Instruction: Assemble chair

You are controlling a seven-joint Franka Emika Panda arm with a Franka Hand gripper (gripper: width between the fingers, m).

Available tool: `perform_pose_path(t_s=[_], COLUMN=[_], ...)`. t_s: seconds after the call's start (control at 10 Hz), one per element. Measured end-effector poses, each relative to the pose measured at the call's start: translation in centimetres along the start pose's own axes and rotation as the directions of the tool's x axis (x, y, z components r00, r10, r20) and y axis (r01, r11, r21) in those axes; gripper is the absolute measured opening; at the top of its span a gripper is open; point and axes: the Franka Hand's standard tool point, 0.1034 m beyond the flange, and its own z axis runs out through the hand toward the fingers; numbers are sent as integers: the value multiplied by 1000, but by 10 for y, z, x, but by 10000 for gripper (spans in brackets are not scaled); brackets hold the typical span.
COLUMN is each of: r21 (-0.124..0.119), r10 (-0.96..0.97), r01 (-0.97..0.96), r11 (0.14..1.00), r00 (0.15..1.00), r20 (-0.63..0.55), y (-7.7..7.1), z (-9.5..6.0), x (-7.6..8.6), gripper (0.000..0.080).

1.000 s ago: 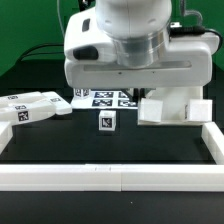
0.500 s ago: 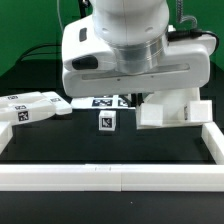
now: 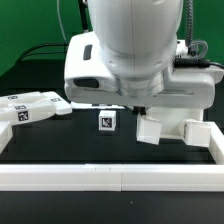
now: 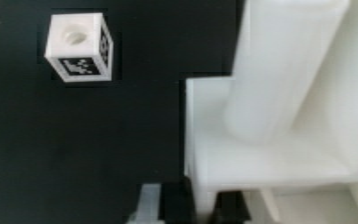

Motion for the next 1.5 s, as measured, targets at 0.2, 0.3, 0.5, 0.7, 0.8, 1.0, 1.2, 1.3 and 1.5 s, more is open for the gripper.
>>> perform_pose_path(t_s=[0.2, 0.3, 0.5, 0.7, 0.8, 1.0, 1.2, 1.3, 1.5], r21=[1, 1, 2, -16, -28, -30, -29, -26, 9], r10=[4, 5, 8, 114, 175, 190, 186, 105, 21], r01=[-4, -5, -8, -113, -173, -188, -184, -103, -23], r11=[1000, 1000, 1000, 993, 985, 982, 983, 994, 1000], r00=[1000, 1000, 1000, 986, 971, 971, 971, 984, 987], r20=[1, 2, 3, 124, 166, 147, 151, 146, 156], y=[1, 1, 2, 6, 8, 11, 12, 8, 4], z=[1, 1, 1, 7, 6, 5, 7, 7, 12], x=[0, 0, 0, -10, -11, -11, -12, -11, -7], gripper=[29, 29, 29, 29, 29, 29, 29, 29, 29])
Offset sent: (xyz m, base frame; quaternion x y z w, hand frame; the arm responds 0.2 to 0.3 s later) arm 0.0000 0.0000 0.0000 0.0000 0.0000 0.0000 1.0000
